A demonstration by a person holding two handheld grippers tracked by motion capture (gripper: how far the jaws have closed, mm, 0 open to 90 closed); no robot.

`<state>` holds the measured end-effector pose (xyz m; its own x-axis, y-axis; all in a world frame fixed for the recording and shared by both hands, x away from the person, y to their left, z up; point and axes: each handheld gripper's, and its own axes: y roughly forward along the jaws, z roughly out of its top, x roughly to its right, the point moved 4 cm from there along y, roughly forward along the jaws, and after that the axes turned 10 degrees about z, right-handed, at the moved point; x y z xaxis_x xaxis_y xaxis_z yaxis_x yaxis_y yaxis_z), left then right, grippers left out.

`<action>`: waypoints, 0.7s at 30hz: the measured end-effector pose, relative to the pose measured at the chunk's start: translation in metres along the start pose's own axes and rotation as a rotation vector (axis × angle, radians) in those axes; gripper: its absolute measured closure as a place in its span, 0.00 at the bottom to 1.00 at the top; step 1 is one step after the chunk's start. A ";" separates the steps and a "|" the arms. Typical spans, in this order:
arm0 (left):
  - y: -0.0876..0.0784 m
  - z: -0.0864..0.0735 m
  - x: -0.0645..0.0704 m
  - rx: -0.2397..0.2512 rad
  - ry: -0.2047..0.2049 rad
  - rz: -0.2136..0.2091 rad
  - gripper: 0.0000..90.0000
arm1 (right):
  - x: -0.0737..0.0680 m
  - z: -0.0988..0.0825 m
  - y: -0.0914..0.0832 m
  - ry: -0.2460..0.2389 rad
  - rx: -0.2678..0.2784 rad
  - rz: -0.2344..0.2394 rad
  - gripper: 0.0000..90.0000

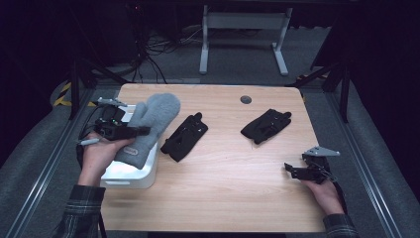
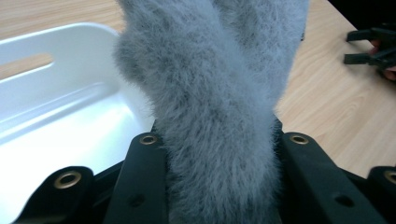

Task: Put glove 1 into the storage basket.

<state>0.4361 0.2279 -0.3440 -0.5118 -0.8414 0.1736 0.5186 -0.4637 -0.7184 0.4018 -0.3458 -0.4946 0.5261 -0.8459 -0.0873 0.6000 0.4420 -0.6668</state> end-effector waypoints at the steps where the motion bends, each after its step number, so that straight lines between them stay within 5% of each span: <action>1: 0.000 -0.002 -0.004 0.000 -0.010 0.008 0.74 | 0.000 0.000 0.000 0.000 0.000 0.000 0.17; 9: 0.011 -0.022 -0.033 -0.042 -0.080 0.046 0.74 | 0.000 0.000 0.000 0.000 0.000 0.000 0.17; 21: 0.049 -0.043 -0.062 -0.147 -0.167 0.060 0.72 | 0.000 0.000 0.000 0.001 0.001 -0.001 0.17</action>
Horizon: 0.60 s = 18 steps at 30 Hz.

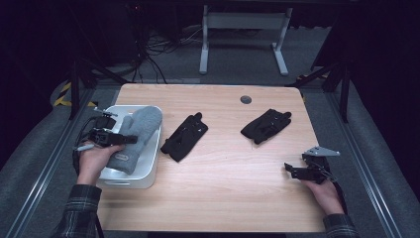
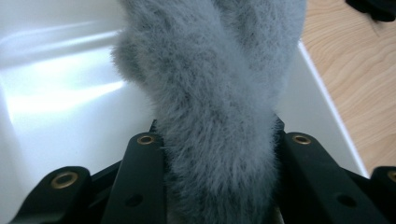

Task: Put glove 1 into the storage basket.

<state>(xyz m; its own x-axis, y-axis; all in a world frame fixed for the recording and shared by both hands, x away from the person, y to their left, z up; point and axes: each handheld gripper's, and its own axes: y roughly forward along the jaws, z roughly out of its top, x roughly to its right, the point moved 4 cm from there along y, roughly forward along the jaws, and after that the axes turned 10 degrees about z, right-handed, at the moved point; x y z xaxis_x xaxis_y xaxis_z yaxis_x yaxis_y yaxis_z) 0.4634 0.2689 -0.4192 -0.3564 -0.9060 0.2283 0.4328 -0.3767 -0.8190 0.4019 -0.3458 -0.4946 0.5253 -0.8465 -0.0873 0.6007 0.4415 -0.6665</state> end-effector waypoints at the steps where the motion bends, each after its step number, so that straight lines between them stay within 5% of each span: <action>1: 0.003 -0.001 -0.001 -0.009 -0.006 -0.002 0.71 | 0.000 0.000 0.000 0.000 0.000 0.000 0.17; 10: 0.027 -0.008 -0.013 -0.103 -0.007 0.037 0.60 | 0.000 0.000 0.000 0.000 0.000 0.000 0.17; 18: 0.024 -0.007 -0.015 -0.064 0.009 0.092 0.37 | 0.000 0.000 0.000 0.000 0.000 0.000 0.17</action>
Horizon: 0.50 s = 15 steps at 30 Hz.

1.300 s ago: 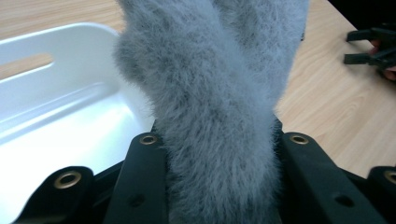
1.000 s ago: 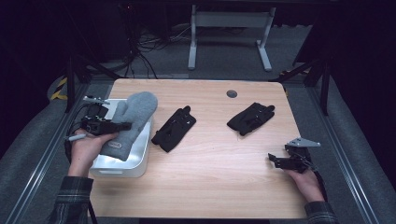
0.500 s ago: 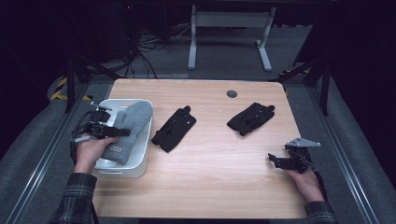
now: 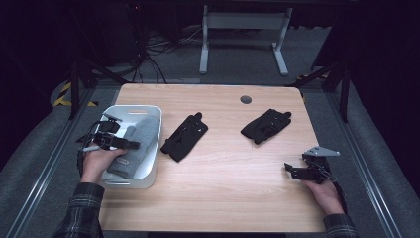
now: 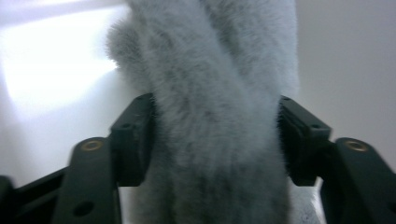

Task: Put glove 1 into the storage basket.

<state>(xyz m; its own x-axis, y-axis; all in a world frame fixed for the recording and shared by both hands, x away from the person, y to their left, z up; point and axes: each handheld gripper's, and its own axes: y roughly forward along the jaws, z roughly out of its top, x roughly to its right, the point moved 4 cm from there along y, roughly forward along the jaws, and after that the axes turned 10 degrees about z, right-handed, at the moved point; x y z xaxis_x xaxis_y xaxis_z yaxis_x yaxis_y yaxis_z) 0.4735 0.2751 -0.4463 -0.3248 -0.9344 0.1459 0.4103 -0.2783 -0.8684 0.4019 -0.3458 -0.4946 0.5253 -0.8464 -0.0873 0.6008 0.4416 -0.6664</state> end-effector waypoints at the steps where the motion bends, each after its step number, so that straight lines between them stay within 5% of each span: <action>1: -0.002 0.000 -0.001 0.005 0.000 0.007 0.34 | 0.000 0.000 0.000 0.000 0.000 0.000 0.17; 10: -0.022 0.005 -0.001 0.083 0.013 0.039 0.22 | 0.000 0.000 0.000 0.000 0.000 0.000 0.17; 15: -0.040 0.015 0.022 0.155 0.070 0.006 0.21 | 0.000 0.000 0.000 0.000 0.000 0.000 0.17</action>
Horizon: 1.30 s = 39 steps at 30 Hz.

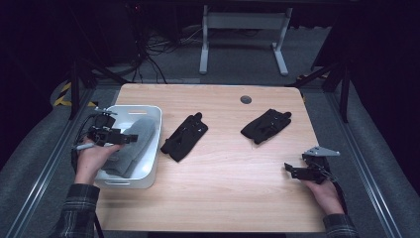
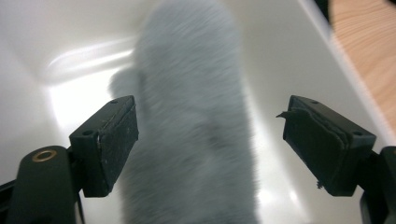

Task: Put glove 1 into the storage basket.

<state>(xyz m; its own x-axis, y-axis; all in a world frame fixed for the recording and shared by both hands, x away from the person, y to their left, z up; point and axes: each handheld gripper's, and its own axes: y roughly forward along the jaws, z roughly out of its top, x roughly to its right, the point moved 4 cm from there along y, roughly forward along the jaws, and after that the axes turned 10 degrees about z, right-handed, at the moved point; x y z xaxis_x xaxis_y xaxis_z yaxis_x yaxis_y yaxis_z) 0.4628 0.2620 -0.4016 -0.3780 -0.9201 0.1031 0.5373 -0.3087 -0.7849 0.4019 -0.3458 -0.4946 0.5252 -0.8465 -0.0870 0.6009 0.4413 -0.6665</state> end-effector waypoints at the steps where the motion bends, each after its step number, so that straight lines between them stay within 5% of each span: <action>1: -0.002 0.003 0.006 0.010 0.013 -0.007 0.21 | 0.000 0.000 0.000 0.000 0.001 0.000 0.17; 10: -0.005 0.017 0.060 0.070 0.127 -0.067 0.21 | 0.000 0.000 0.000 0.002 0.000 -0.003 0.17; 12: -0.003 0.020 0.080 0.084 0.159 -0.110 0.21 | 0.000 0.000 0.000 0.002 0.000 -0.005 0.17; 23: 0.017 0.015 0.145 0.090 0.278 -0.203 0.21 | 0.000 0.000 0.000 0.002 -0.001 -0.008 0.16; 32: 0.037 0.000 0.177 0.084 0.345 -0.209 0.21 | -0.002 0.000 0.000 -0.003 -0.001 -0.010 0.17; 39: 0.061 -0.027 0.194 0.064 0.384 -0.209 0.18 | -0.004 0.001 0.001 -0.008 -0.001 -0.004 0.17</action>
<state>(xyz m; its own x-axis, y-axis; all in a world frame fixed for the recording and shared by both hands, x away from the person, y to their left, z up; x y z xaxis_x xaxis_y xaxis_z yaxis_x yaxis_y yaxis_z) 0.4021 0.0711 -0.4464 -0.7294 -0.6840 0.0116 0.4606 -0.5035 -0.7310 0.4010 -0.3415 -0.4945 0.5279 -0.8457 -0.0783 0.6025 0.4379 -0.6672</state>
